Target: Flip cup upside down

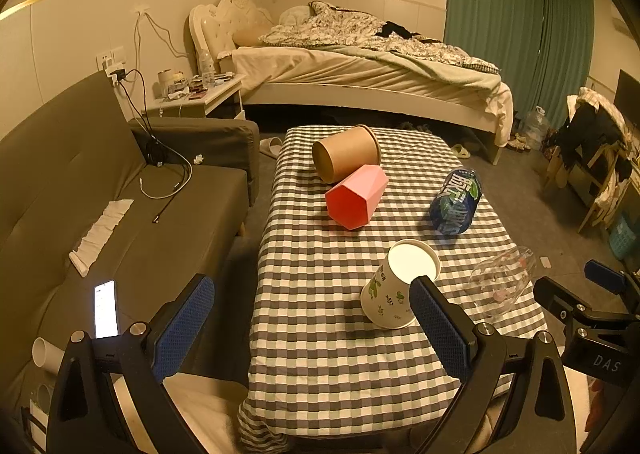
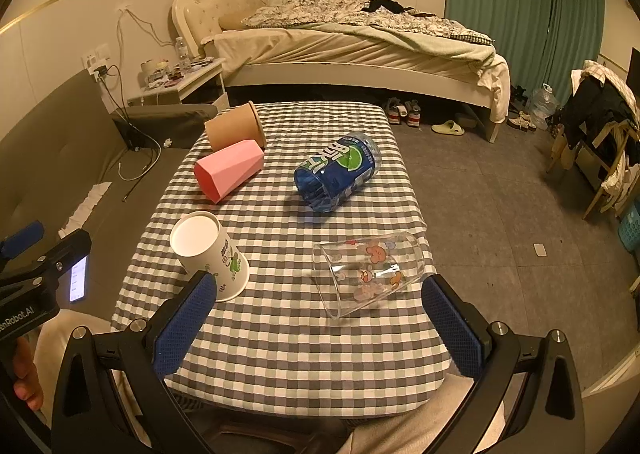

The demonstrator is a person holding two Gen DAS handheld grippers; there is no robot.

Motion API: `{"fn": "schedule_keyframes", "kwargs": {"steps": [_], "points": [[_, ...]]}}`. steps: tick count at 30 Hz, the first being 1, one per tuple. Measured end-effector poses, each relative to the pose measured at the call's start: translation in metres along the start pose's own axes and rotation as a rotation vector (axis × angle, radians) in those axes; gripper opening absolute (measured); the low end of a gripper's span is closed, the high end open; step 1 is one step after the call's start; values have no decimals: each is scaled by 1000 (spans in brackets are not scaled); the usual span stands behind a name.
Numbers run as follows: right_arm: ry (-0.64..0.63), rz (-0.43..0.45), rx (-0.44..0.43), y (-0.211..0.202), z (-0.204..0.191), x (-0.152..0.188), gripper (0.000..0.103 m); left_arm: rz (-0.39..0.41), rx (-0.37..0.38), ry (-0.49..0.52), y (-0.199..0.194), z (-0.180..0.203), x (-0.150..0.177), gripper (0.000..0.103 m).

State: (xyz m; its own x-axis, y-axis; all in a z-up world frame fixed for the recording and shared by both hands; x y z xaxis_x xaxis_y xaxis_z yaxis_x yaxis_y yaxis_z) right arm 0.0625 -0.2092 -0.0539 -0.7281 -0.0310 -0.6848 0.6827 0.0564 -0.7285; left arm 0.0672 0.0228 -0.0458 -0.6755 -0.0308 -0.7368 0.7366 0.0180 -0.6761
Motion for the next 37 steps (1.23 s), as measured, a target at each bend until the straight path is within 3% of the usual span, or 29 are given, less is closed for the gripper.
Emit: {"fn": "schedule_keyframes", "kwargs": {"steps": [37], "points": [[7, -8, 4, 0, 1, 1, 103, -29, -7, -24, 5, -5, 13, 101]]}}
Point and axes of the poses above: each gripper's, at about its wrist camera, not at the fingertips, and y roughly the way its jaws point, z to its right, x to its underside, the point moved 2 cm from there along y, roughly the way its jaws point, and after that the axes turned 1 degree about z, right-handed, at the moved point
